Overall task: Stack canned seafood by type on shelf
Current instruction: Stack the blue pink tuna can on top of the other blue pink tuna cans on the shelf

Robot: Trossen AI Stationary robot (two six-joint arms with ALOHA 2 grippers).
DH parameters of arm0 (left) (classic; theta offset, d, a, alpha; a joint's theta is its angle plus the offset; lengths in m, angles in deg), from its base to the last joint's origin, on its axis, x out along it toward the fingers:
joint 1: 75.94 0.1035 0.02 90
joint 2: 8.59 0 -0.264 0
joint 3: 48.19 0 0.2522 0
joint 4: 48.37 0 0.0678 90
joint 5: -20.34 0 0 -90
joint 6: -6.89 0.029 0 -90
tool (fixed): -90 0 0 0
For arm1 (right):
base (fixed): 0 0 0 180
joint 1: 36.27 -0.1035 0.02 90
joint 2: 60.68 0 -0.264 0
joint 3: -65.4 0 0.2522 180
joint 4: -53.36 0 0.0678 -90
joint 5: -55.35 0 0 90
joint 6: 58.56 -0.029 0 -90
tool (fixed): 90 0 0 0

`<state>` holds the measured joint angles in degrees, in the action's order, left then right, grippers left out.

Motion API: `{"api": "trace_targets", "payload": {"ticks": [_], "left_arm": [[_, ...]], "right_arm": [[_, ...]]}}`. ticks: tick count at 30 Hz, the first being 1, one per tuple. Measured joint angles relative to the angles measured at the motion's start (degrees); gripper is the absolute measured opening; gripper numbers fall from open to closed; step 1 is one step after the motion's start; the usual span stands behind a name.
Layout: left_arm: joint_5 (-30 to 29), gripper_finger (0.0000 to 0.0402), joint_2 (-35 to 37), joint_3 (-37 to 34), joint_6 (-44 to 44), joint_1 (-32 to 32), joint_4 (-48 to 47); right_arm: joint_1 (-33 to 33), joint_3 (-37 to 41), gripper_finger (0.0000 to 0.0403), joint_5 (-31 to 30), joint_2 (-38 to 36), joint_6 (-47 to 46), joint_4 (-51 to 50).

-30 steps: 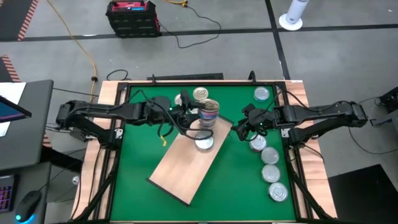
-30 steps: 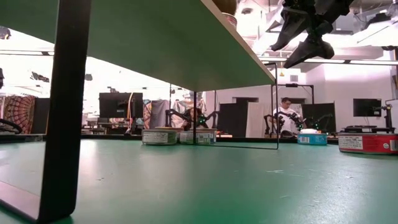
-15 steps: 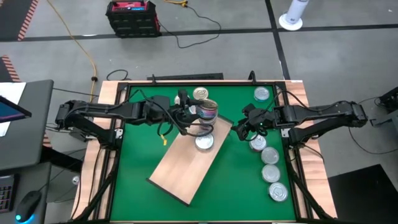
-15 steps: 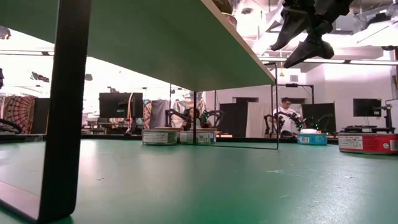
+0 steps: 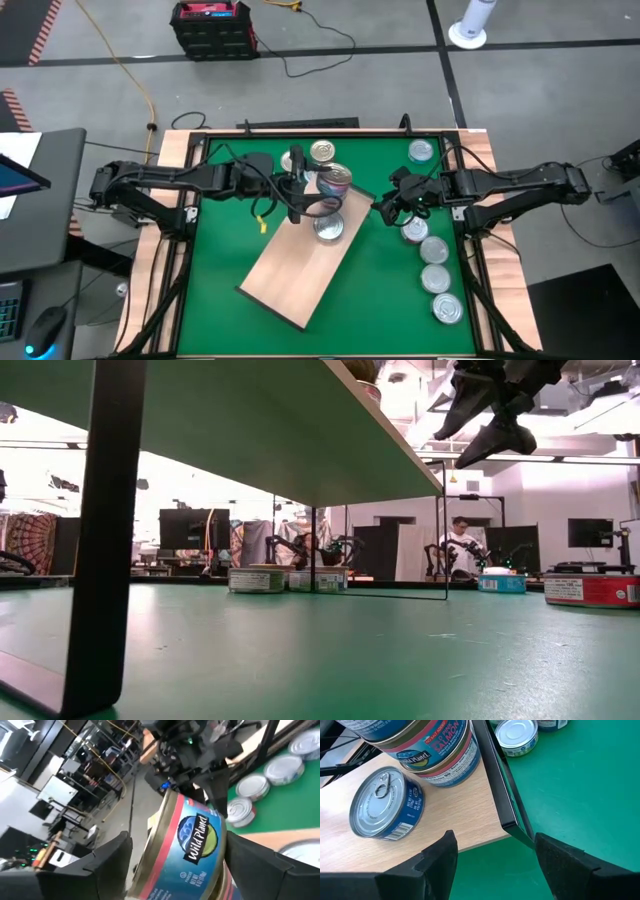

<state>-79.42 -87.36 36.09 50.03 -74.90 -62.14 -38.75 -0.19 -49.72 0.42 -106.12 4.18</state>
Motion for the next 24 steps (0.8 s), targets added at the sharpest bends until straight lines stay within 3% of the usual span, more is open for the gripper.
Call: {"api": "trace_targets", "payload": {"ticks": [24], "left_arm": [[2.03,0.0303,-0.02,-0.07,-1.01,1.35,-0.61]], "right_arm": [[0.0,0.0,0.0285,0.0,0.0,-0.43,0.13]]}}
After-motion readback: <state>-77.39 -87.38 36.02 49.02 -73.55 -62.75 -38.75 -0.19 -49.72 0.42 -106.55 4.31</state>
